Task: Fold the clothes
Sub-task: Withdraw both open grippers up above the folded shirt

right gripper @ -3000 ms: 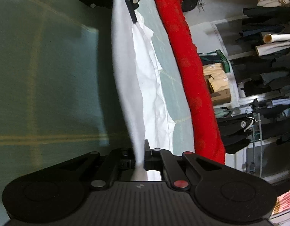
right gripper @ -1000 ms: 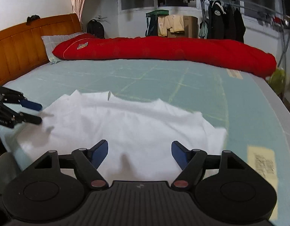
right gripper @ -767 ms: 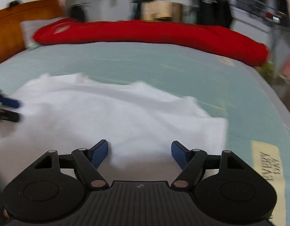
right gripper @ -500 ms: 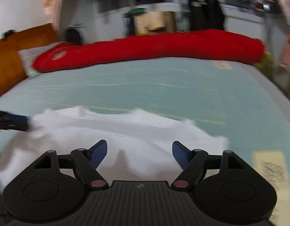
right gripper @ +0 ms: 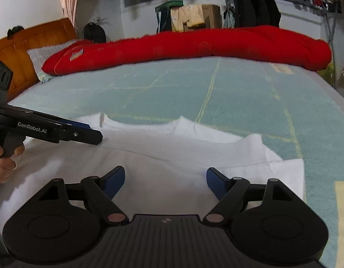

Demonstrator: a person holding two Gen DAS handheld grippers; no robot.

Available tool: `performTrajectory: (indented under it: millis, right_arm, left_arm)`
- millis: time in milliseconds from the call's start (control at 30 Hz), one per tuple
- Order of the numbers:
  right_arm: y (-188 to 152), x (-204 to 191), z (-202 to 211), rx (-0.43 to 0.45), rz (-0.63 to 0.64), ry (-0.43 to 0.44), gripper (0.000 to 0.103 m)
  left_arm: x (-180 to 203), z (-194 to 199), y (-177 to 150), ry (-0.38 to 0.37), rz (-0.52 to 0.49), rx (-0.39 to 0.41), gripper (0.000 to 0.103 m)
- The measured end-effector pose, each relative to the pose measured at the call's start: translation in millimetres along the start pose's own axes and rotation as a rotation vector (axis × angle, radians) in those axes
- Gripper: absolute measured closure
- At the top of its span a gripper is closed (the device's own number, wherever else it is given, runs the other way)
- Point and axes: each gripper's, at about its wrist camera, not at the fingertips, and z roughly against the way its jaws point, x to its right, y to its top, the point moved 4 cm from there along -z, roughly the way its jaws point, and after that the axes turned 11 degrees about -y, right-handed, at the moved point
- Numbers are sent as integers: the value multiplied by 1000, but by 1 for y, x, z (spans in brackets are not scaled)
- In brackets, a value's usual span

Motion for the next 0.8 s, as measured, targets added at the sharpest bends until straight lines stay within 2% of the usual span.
performTrajectory:
  millis: [167, 233, 367, 500, 533, 600, 700, 800]
  right_arm:
    - [6, -19, 16, 23, -6, 108, 15]
    - [5, -30, 6, 8, 27, 106, 15]
    - [2, -33, -26, -33, 48, 45, 15]
    - [3, -15, -28, -13, 2, 16, 15]
    - [3, -10, -26, -12, -10, 8, 15]
    - [2, 0, -22, -9, -34, -9, 11]
    - [2, 14, -16, -5, -70, -34, 7]
    - [1, 29, -9, 0, -106, -58, 9]
  left_arm:
    - [11, 34, -22, 32, -18, -11, 35]
    - [4, 36, -33, 57, 3, -32, 35]
    - [-27, 21, -41, 131, 23, -46, 35]
    - [-40, 29, -20, 106, 98, 32, 36]
    - [-41, 31, -17, 106, 98, 44, 33]
    - [-43, 31, -14, 124, 78, 56, 32]
    - [-59, 17, -20, 229, 43, 15, 33]
    - [-64, 15, -19, 232, 70, -10, 33]
